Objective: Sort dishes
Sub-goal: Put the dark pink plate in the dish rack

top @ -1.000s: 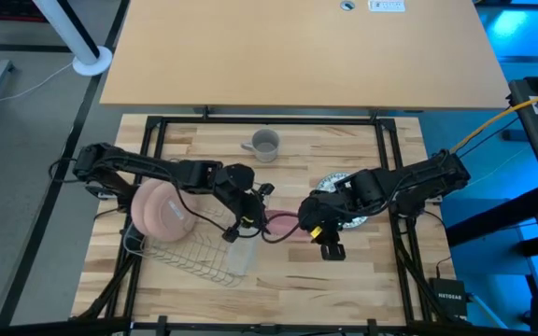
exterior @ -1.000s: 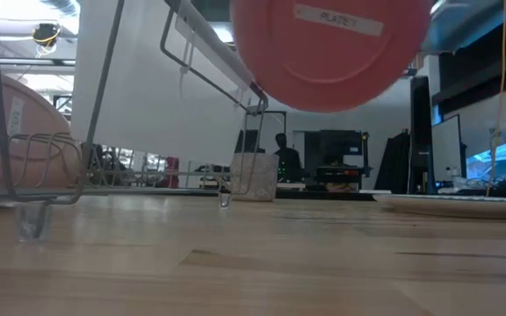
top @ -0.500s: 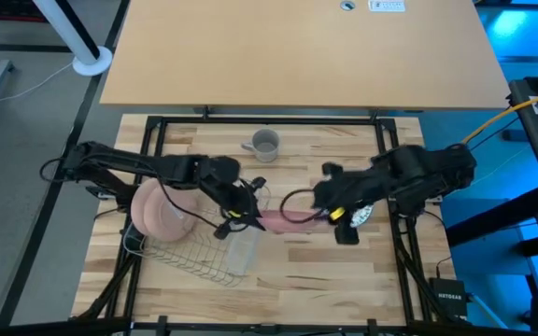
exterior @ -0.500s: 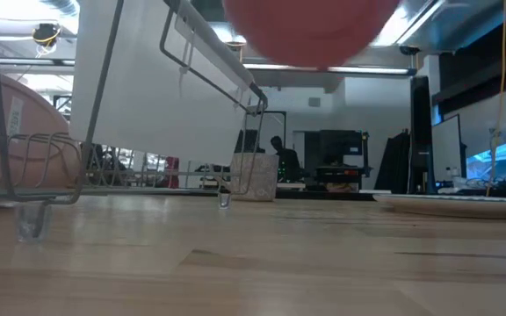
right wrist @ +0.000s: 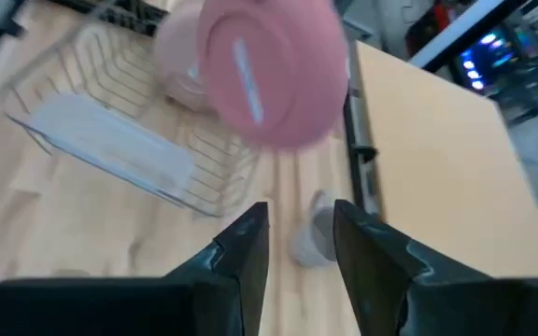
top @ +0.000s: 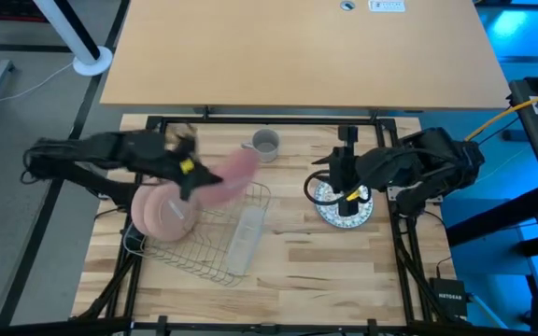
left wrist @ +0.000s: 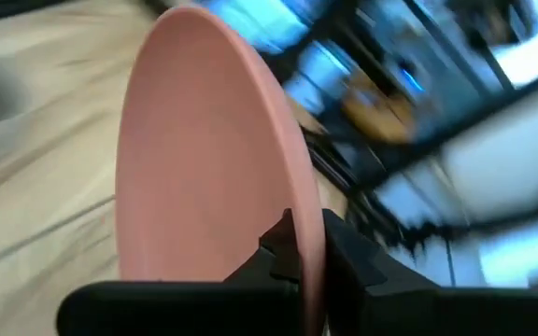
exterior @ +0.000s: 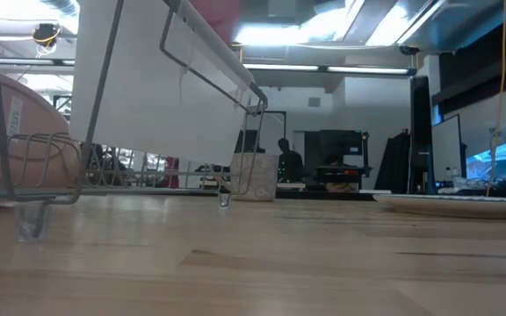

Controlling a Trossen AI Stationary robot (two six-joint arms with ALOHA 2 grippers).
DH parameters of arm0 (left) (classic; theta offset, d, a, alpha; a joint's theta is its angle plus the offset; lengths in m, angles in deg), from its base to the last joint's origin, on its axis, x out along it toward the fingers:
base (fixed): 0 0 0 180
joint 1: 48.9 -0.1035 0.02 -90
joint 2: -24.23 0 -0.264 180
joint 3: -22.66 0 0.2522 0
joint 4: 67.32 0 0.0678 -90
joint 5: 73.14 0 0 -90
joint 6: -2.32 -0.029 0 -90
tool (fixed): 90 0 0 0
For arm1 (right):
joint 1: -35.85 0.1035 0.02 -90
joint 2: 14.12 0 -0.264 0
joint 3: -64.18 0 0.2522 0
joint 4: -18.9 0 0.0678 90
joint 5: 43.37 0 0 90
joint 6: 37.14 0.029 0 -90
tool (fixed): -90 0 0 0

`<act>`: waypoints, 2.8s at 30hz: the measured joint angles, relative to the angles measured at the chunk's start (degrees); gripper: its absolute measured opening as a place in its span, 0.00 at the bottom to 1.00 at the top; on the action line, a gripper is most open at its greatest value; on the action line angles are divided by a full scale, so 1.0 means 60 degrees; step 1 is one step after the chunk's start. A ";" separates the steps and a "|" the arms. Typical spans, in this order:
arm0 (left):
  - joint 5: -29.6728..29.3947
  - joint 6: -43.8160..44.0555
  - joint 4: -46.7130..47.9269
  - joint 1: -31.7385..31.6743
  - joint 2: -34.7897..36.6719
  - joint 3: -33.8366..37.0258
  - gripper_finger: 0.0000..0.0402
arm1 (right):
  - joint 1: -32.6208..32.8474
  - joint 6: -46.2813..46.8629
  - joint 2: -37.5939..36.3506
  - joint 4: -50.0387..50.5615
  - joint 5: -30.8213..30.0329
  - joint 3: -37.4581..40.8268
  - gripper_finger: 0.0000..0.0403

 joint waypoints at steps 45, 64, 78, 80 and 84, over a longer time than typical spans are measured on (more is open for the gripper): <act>-0.2842 0.8926 0.5412 0.3511 -0.0658 0.0015 0.01 | -0.3972 -0.0706 0.0018 -0.1219 0.1139 0.5351 0.31; -0.3103 0.8834 0.3378 0.3511 0.0546 0.2013 0.01 | -0.3972 -0.0695 0.0018 -0.1209 0.1391 0.5351 0.31; -0.2740 0.9709 0.4243 0.3508 0.0730 0.2128 0.01 | -0.3972 -0.0698 0.0018 -0.1213 0.1398 0.5351 0.31; -0.2659 0.9873 0.4161 0.3507 0.0734 0.2287 0.01 | -0.3972 -0.0698 0.0018 -0.1213 0.1398 0.5351 0.31; -0.2570 1.0092 0.4005 0.3507 0.0748 0.2599 0.03 | -0.3972 -0.0700 0.0018 -0.1213 0.1415 0.5351 0.31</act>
